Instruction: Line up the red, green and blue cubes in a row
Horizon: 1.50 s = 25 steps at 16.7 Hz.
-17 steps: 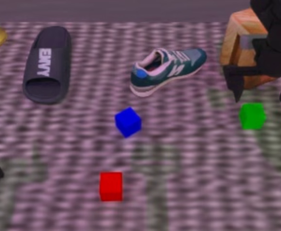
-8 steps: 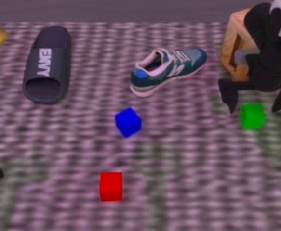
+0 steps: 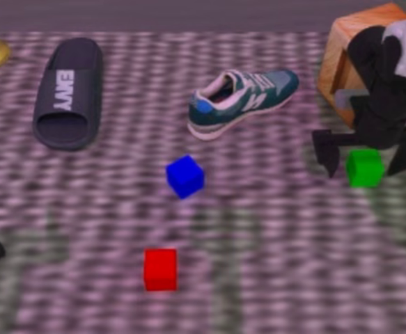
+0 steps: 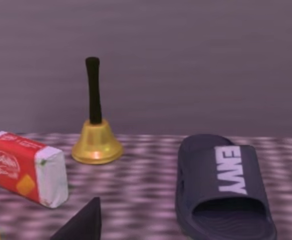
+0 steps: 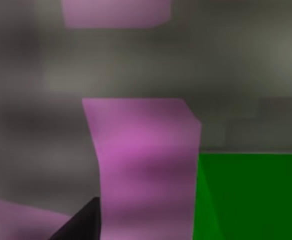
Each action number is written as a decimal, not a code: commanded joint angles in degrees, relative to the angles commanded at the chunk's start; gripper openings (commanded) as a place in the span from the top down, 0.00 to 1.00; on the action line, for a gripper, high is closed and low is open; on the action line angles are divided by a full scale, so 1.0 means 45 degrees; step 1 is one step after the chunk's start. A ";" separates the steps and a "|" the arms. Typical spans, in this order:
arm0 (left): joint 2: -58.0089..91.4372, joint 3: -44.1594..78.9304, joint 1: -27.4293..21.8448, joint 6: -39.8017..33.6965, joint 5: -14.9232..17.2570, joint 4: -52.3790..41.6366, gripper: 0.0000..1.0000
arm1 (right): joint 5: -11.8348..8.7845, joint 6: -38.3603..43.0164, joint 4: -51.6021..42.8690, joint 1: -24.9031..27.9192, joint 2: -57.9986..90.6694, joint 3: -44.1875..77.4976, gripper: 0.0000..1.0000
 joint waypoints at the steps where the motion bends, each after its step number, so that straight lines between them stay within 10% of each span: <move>1: 0.0000 0.0000 0.0000 0.0000 0.0000 0.0000 0.00 | 0.0000 0.0000 0.0000 0.0000 0.0000 0.0000 0.15; 12: 0.0000 0.0000 0.0000 0.0000 0.0000 0.0000 0.00 | 0.0000 0.0000 0.0000 0.0000 0.0000 0.0000 0.98; 25: 0.0000 0.0000 0.0000 0.0000 0.0000 0.0000 0.00 | 0.0032 0.0014 -0.1021 -0.0012 -0.0450 0.0724 1.00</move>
